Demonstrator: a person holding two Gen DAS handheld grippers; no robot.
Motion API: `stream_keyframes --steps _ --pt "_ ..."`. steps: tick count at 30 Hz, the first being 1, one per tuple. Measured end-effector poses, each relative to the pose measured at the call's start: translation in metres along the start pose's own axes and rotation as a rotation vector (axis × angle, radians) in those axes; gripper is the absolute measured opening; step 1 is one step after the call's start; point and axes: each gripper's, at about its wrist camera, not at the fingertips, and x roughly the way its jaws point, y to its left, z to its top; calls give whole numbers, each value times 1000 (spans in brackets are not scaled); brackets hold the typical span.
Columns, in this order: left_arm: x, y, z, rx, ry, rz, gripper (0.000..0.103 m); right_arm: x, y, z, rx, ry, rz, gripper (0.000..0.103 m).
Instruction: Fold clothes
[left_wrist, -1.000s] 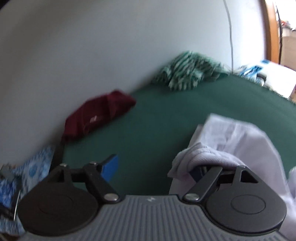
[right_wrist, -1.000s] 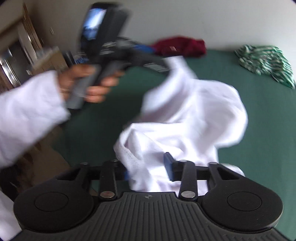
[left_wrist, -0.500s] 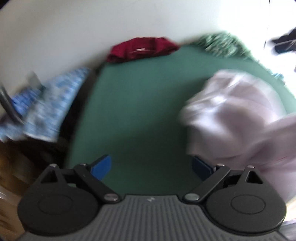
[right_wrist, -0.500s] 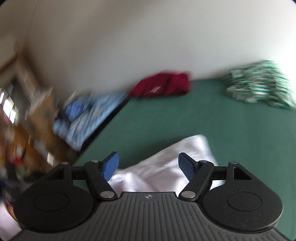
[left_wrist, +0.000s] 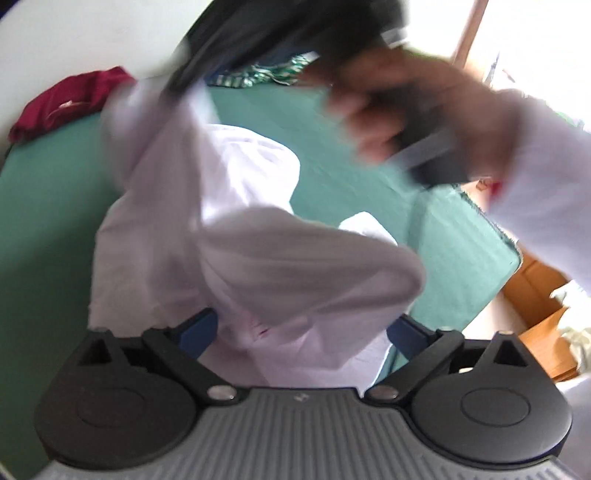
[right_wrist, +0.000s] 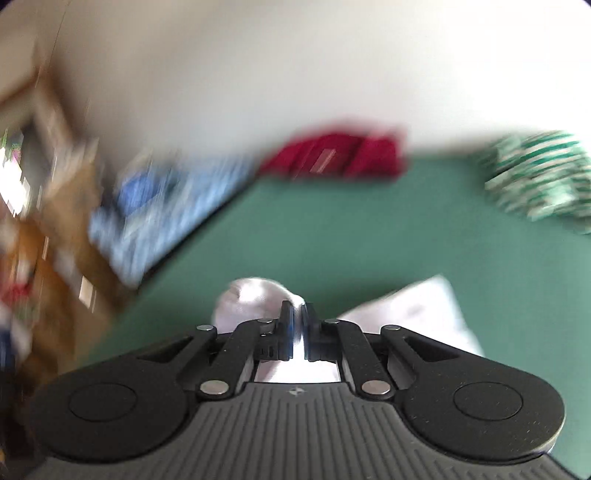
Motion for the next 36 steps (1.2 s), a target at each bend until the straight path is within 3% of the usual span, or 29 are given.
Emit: stream_keyframes --steps 1,3,6,10,12,14,18,22,23,25,27,28,31,33,34,36 --pt "6 -6 2 22 4 16 77 -23 -14 -2 39 -44 -32 4" --pt "18 -16 3 68 27 47 46 -53 -28 -24 84 -32 -95 4" --pt "27 -28 -2 120 36 68 30 -92 -42 -66 131 40 -189 7" --pt "26 -43 -12 221 3 138 21 -143 -61 -122 194 137 -314 42" --pt "20 -44 -13 235 -10 139 15 -155 -68 -132 220 113 -369 47" --pt "13 -38 -10 249 -29 166 14 -162 -75 -137 243 62 -422 67" --pt "-4 -15 -10 223 -48 284 14 -143 -90 -123 288 -22 -380 70" --pt "-30 22 -11 132 -56 375 14 -93 -92 -95 216 -36 -412 69" --pt "-37 31 -12 109 -58 397 14 -80 -94 -91 188 -26 -415 64" --pt "-50 49 -13 63 -63 442 19 -60 -88 -88 109 16 -379 52" --pt "-60 61 -17 27 -58 460 27 -42 -77 -88 22 65 -326 49" --pt "-63 61 -20 16 -50 434 29 -34 -70 -89 -34 87 -316 50" --pt "-64 47 -22 -4 -79 331 56 -14 -47 -100 -230 138 -357 50" --pt "-60 30 -18 34 -121 313 84 -6 -49 -102 -238 164 -381 34" --pt "-55 23 -15 53 -131 309 89 -8 -55 -98 -183 163 -365 9" --pt "-46 13 -9 83 -135 281 90 -13 -67 -91 -75 161 -334 4"
